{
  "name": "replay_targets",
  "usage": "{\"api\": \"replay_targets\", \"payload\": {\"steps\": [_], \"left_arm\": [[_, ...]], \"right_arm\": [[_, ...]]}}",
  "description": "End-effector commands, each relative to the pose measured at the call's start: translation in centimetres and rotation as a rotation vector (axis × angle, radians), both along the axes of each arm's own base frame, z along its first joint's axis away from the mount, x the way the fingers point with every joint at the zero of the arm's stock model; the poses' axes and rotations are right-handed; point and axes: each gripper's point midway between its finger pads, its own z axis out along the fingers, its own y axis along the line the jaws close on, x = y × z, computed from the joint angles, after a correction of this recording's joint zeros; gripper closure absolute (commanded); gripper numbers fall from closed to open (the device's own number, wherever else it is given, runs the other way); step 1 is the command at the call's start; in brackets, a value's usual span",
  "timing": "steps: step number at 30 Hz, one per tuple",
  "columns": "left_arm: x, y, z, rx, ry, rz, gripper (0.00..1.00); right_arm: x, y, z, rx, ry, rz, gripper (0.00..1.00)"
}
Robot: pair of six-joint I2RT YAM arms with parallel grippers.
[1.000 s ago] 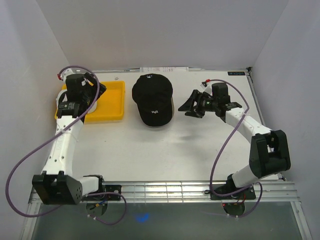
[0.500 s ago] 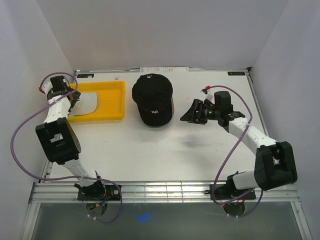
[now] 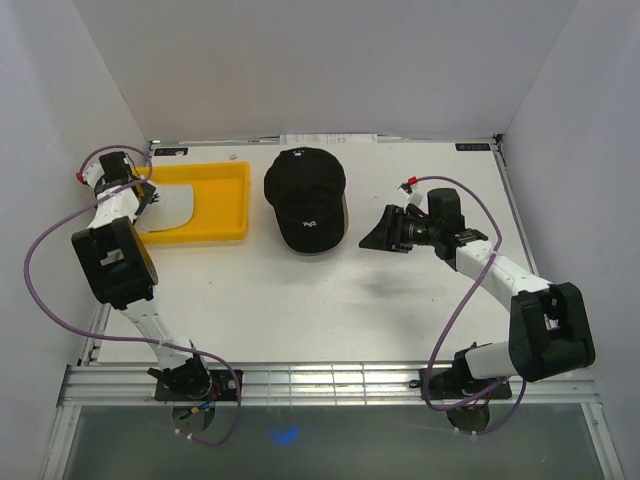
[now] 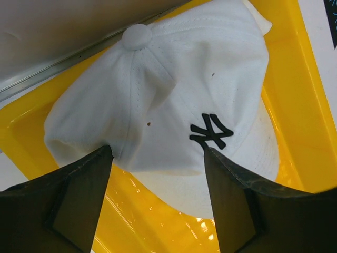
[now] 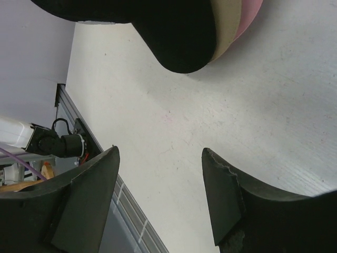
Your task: Stack the hats
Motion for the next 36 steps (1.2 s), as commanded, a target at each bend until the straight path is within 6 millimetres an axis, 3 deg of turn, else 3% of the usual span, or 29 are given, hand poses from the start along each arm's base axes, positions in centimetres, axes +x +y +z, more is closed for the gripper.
{"api": "replay_targets", "payload": {"steps": [1, 5, 13, 17, 18, 19, 22, 26, 31, 36], "left_arm": [[0.2, 1.7, 2.9, 0.065, -0.041, 0.056, 0.2], [-0.5, 2.4, 2.6, 0.086, -0.002, 0.093, 0.26], [-1.8, 2.5, -1.2, 0.058, 0.118, 0.13, 0.42], [-1.6, 2.2, -2.1, 0.033, 0.121, 0.127, 0.59], [-1.5, 2.0, -2.2, 0.026, 0.118, 0.125, 0.74], [-1.3, 1.7, -2.2, 0.01, 0.109, 0.115, 0.83], [-0.6, 1.2, -1.0, 0.007, 0.077, 0.091, 1.0], [1.3, 0.2, 2.5, 0.009, -0.002, 0.007, 1.0], [3.8, -1.9, 9.7, 0.041, -0.154, -0.104, 1.0], [4.9, -4.2, 14.8, 0.006, -0.286, -0.193, 1.0]], "right_arm": [[0.4, 0.5, 1.0, 0.025, -0.078, 0.033, 0.31], [0.7, 0.4, 1.0, 0.018, -0.086, 0.022, 0.31], [0.7, 0.5, 0.4, 0.016, -0.064, 0.022, 0.32], [0.7, 0.4, 0.3, 0.011, -0.065, 0.019, 0.33], [0.7, 0.4, 0.3, 0.01, -0.062, 0.019, 0.33], [0.7, 0.4, 0.3, 0.009, -0.062, 0.017, 0.33], [0.7, 0.3, 0.4, 0.009, -0.06, 0.012, 0.33], [0.7, 0.2, 0.7, 0.001, -0.065, 0.001, 0.34], [0.8, 0.2, 1.6, 0.004, -0.076, -0.006, 0.34], [0.7, -0.1, 3.0, -0.006, -0.085, -0.018, 0.34]]}}
